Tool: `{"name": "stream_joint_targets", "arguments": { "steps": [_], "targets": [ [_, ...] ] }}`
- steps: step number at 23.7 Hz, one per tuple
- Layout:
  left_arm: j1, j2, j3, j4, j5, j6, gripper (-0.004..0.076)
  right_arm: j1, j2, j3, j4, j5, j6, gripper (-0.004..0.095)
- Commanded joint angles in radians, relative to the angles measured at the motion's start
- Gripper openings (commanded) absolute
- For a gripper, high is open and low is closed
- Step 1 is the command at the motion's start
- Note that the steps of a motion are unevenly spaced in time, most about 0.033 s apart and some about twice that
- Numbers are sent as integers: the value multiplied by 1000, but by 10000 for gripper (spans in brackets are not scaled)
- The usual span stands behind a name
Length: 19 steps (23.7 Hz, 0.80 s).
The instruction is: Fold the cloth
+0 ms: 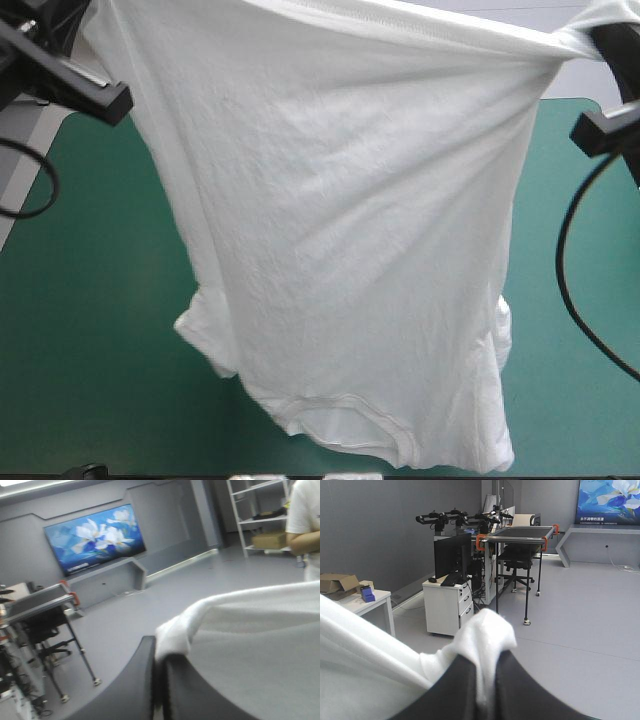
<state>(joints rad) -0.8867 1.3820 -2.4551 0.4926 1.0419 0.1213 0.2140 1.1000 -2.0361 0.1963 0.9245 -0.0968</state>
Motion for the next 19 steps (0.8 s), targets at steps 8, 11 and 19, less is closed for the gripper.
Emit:
{"name": "stream_joint_targets", "arguments": {
  "steps": [8,11,19],
  "targets": [
    [148,185,-14,293,-230,-193,-9,-6,244,-112,-66,-278,-3,-17],
    [355,244,-14,-12,-412,-193,-9,-6,374,-236,-131,-298,-3,-17],
    [672,506,-212,-557,-932,-66,-10,-182,730,-606,-16,-507,16,-17]
  ]
}}
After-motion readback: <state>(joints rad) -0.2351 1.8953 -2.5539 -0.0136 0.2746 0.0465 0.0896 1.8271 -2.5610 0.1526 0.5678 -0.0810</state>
